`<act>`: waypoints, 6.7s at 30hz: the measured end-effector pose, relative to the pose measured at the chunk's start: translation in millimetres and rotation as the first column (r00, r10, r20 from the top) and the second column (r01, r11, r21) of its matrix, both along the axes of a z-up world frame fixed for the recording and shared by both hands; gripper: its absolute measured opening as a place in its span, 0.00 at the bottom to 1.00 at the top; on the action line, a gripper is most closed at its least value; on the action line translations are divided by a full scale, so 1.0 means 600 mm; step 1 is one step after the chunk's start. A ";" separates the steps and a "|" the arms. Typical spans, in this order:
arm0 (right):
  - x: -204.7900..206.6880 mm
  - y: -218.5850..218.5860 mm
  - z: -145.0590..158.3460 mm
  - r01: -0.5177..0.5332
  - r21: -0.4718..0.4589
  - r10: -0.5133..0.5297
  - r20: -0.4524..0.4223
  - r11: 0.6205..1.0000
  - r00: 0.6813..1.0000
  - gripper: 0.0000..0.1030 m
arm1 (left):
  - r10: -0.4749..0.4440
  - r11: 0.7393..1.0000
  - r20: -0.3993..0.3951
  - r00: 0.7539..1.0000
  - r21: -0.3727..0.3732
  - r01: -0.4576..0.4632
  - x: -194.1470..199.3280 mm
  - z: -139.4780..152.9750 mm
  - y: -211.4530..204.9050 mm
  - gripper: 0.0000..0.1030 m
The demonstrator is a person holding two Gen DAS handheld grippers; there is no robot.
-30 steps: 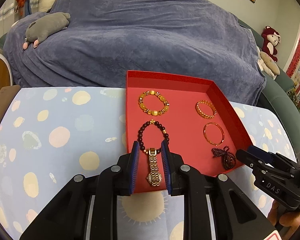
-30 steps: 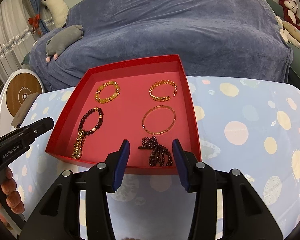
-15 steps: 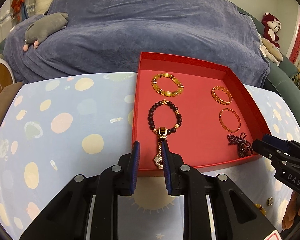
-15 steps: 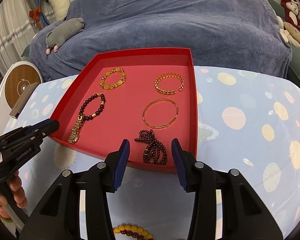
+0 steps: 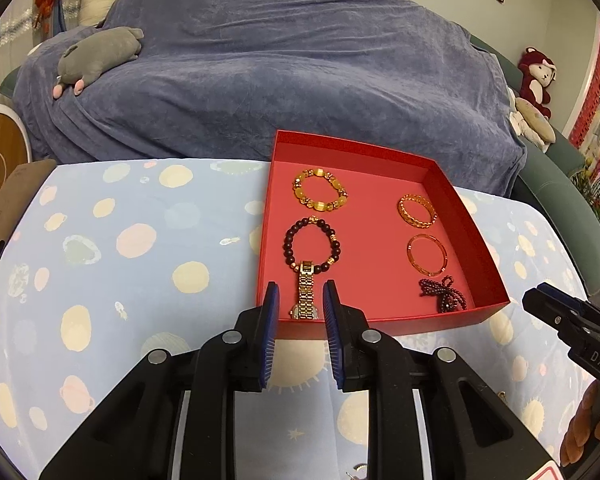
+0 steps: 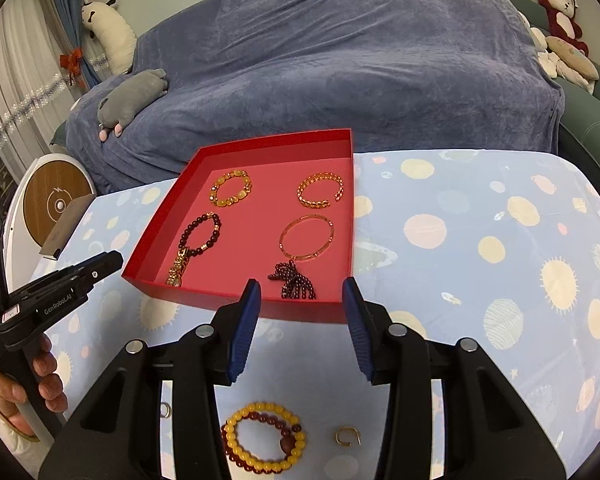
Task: Organize jewelry
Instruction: 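Withdraw both tools from the box back over the remaining bracelets, then grasp the red bead bracelet with the left tool while the right tool grasps the yellow bead bracelet, then carry both bead bracelets into the red box and open both tools, then withdraw both tools from the box toward the gold hoop earrings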
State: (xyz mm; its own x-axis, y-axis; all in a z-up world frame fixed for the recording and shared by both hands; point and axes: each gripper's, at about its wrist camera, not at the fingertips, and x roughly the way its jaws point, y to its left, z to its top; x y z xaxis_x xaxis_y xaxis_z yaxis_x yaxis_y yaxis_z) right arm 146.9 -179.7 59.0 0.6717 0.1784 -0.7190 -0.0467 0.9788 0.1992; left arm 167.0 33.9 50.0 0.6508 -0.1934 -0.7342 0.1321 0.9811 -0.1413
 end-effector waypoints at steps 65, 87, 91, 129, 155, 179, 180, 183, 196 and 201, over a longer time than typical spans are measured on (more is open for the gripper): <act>-0.164 -0.035 -0.098 0.017 -0.053 -0.024 -0.145 0.998 0.989 0.07 | -0.251 0.968 -0.158 0.955 -0.069 0.243 -0.176 -0.090 -0.158 0.29; -0.189 -0.081 -0.117 0.043 -0.023 -0.047 -0.185 0.999 0.982 0.07 | -0.281 0.959 -0.129 0.951 0.007 0.284 -0.166 -0.125 -0.203 0.06; -0.188 -0.082 -0.108 0.046 -0.019 -0.048 -0.171 0.999 0.984 0.07 | -0.289 0.957 -0.125 0.949 -0.002 0.291 -0.167 -0.119 -0.200 0.06; -0.049 0.020 0.083 -0.024 0.049 0.020 0.080 0.999 0.997 0.07 | -0.165 0.980 0.092 0.982 -0.096 0.173 -0.102 0.084 -0.063 0.05; 0.161 0.061 0.001 -0.026 0.038 0.026 -0.006 0.999 1.000 0.07 | -0.143 0.987 0.100 0.985 -0.064 0.150 0.086 0.070 -0.063 0.05; 0.154 0.049 -0.004 0.006 -0.026 -0.006 0.009 1.000 1.000 0.40 | -0.079 0.997 0.056 0.995 -0.002 0.079 0.111 0.017 -0.069 0.32; 0.149 0.050 0.000 0.002 -0.029 -0.002 0.011 1.000 1.000 0.40 | -0.078 0.997 0.066 0.995 0.014 0.077 0.106 0.022 -0.070 0.32; 0.132 0.054 0.008 -0.007 -0.047 0.008 0.021 0.999 1.000 0.40 | -0.074 0.996 0.084 0.994 0.047 0.070 0.088 0.033 -0.071 0.32; 0.026 0.039 0.025 -0.007 -0.056 0.009 0.043 0.998 0.999 0.49 | -0.042 0.995 0.063 0.997 0.097 0.036 0.001 0.036 -0.066 0.32; -0.012 0.035 0.023 -0.006 -0.077 0.010 0.048 0.997 0.999 0.49 | -0.048 0.992 0.044 0.998 0.121 0.043 -0.032 0.023 -0.072 0.33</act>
State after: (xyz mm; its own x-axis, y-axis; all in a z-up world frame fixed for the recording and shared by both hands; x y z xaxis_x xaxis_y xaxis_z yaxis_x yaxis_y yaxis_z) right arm 139.4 -158.9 73.0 0.7051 0.1295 -0.6972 -0.0625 0.9907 0.1209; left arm 147.9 -9.4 63.8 0.6772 -0.1358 -0.7232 0.1806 0.9834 -0.0156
